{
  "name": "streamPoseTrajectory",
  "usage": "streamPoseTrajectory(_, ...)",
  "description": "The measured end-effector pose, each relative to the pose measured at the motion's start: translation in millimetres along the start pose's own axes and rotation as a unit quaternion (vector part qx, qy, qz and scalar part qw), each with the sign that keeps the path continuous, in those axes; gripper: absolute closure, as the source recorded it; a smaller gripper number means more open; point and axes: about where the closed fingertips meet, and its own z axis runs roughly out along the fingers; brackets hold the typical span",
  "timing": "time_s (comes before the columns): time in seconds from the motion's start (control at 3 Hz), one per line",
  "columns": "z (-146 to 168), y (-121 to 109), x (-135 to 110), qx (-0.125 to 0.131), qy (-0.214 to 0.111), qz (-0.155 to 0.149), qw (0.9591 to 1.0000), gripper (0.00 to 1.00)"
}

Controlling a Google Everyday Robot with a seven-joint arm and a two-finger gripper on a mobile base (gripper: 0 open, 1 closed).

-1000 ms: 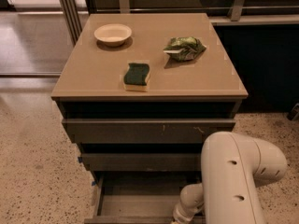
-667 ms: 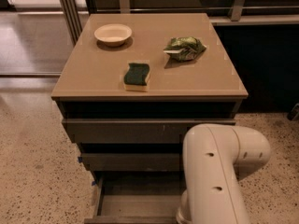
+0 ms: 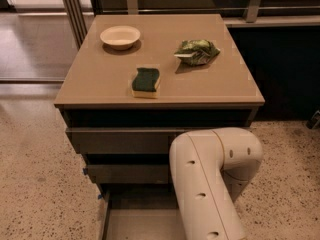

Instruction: Close bottom drawer

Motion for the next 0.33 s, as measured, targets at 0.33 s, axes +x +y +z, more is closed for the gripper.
streamPoseTrajectory(0.33,0.0,0.0,0.0,0.000,0.000,0.000,1.0000,0.00)
